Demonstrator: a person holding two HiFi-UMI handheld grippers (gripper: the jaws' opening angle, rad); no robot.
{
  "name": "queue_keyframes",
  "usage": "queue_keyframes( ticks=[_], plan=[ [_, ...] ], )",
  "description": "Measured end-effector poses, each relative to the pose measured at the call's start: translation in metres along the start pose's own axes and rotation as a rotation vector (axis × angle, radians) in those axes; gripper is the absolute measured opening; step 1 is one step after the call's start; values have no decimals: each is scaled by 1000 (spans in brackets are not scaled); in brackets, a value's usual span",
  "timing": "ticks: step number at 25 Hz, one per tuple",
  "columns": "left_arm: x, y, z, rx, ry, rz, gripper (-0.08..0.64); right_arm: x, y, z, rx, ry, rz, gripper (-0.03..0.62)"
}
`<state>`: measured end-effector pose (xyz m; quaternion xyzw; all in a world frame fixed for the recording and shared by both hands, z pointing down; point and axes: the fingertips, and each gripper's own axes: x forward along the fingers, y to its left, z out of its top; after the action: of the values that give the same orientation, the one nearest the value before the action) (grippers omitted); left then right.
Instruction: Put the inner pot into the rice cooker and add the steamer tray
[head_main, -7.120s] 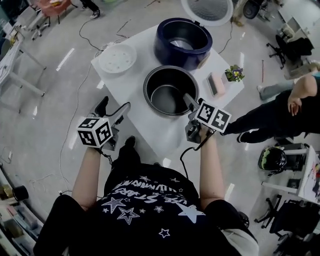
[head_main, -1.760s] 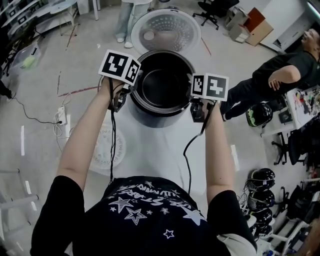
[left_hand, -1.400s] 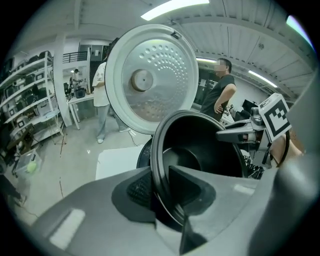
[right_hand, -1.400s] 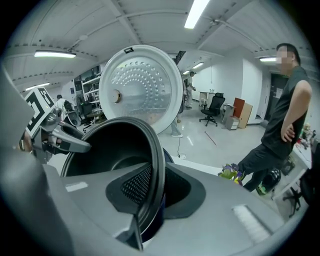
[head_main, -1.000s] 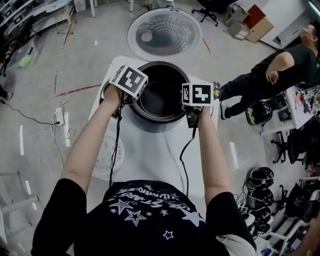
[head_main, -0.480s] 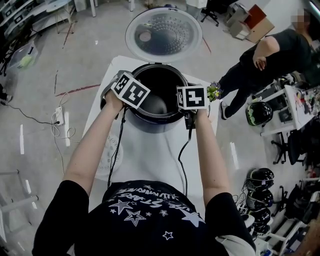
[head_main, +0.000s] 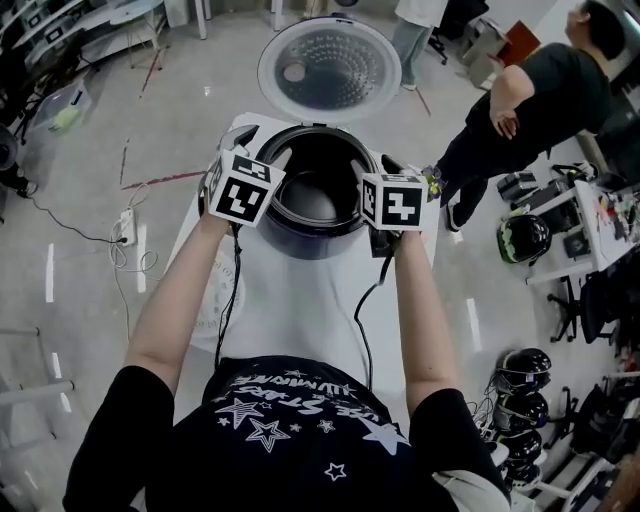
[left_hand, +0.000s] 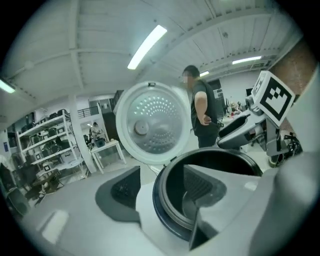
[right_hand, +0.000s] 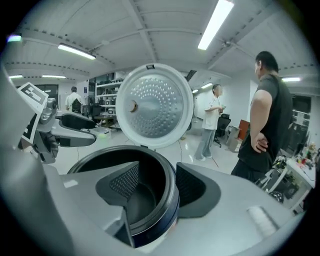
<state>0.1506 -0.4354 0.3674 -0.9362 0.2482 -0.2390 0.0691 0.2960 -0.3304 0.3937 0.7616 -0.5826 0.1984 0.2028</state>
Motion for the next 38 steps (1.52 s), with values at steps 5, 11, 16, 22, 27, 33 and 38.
queue_keyframes(
  ticks=[5, 11, 16, 22, 27, 33, 38],
  plan=[
    [-46, -3, 11, -38, -89, 93, 270, -34, 7, 19, -45, -150, 27, 252],
    [-92, -22, 4, -83, -135, 168, 210, -75, 14, 19, -64, -253, 64, 191],
    [-123, -44, -6, -129, -148, 241, 121, -103, 13, 7, -67, -294, 102, 110],
    [-152, -76, -22, -165, -115, 319, 16, -134, 12, -14, -61, -315, 176, 31],
    [-176, -111, -47, -251, -74, 319, 2, -158, 13, -41, -44, -320, 233, 29],
    [-203, -153, -84, -332, -23, 328, 2, -175, 23, -84, -61, -282, 283, 29],
    [-219, -181, -110, -386, 16, 327, 2, -183, 29, -107, -33, -251, 320, 29]
  ],
)
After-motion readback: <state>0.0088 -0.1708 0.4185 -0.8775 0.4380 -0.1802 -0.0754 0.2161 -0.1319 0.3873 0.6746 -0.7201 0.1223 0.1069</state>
